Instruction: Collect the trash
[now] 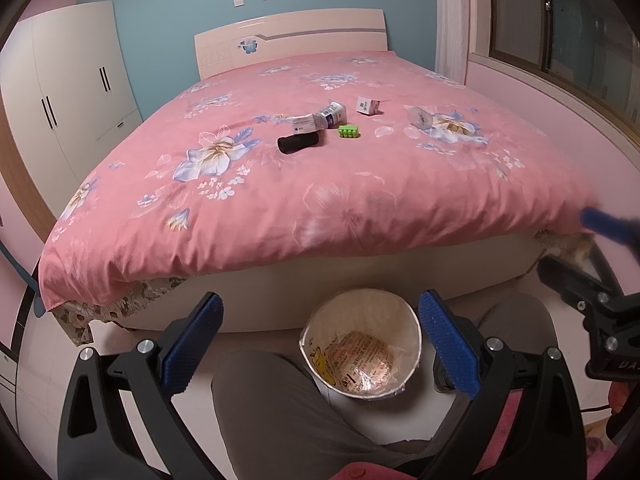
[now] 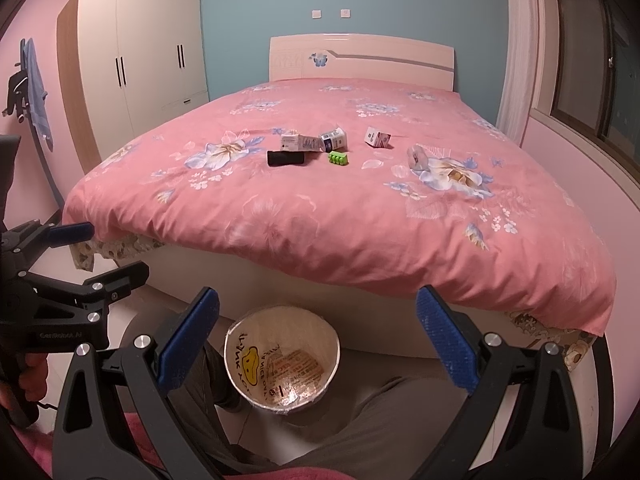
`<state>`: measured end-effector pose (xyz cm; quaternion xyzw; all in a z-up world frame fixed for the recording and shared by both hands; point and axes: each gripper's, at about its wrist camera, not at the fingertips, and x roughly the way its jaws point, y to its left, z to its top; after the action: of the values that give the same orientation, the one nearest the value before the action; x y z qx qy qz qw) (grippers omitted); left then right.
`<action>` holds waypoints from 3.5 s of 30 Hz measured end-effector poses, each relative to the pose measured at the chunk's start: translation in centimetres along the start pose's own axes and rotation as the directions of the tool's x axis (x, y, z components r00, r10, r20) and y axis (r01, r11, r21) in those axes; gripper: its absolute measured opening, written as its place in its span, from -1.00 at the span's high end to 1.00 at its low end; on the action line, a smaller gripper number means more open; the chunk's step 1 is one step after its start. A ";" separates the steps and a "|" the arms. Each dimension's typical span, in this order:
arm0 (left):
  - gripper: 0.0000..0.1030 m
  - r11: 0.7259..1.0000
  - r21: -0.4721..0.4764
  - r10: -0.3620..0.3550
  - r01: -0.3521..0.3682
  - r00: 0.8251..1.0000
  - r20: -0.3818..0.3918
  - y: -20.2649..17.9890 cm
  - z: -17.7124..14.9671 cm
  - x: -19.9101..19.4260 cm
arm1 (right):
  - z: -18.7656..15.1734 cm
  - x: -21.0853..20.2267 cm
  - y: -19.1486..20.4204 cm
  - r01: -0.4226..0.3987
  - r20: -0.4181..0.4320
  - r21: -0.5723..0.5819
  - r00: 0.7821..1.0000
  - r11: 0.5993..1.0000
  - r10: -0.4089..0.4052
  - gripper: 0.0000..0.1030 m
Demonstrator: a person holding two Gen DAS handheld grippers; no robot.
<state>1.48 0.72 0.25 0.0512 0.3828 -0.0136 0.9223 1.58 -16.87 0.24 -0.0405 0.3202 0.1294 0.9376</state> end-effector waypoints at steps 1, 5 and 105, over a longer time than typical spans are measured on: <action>-0.93 1.000 0.000 0.001 -0.001 1.000 0.000 0.1 0.5 0.3 | 0.4 0.2 -0.3 0.001 0.002 0.002 1.000 1.000 -0.001 -0.87; -0.93 1.000 0.000 0.024 -0.024 1.000 0.010 0.8 2.9 1.6 | 2.6 1.5 -1.3 0.017 0.010 -0.002 1.000 1.000 -0.017 -0.87; 0.16 0.973 0.175 -0.154 0.149 0.988 0.018 4.9 22.6 10.5 | 24.3 11.8 -12.8 -0.038 -0.068 -0.024 0.997 0.999 0.036 0.08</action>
<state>25.14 3.37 9.12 0.1018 0.3684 -0.1180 0.9165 28.33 -22.75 12.18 -0.0505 0.3506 0.1494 0.9231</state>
